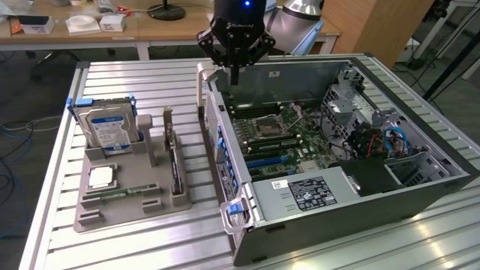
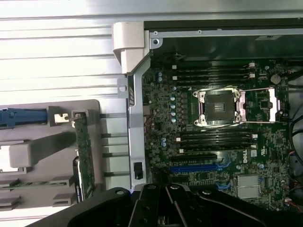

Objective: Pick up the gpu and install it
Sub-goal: 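Reach for the gpu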

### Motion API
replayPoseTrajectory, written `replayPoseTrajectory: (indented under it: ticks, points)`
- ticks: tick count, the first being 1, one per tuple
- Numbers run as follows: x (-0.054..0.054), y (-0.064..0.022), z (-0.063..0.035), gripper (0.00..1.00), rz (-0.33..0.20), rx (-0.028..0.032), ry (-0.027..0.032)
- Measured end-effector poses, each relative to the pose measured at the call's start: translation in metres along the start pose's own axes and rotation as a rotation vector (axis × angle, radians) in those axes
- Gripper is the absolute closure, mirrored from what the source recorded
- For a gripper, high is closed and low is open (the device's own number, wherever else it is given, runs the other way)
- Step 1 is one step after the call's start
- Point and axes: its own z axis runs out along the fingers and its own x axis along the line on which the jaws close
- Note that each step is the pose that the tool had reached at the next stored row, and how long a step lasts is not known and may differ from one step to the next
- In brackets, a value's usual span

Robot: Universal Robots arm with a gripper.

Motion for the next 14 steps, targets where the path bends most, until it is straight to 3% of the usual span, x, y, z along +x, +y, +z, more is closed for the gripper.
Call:
replayPoseTrajectory:
  ticks: [14]
  points:
    - [0.016, -0.0011, -0.0004, 0.89, -0.001, 0.0, 0.0]
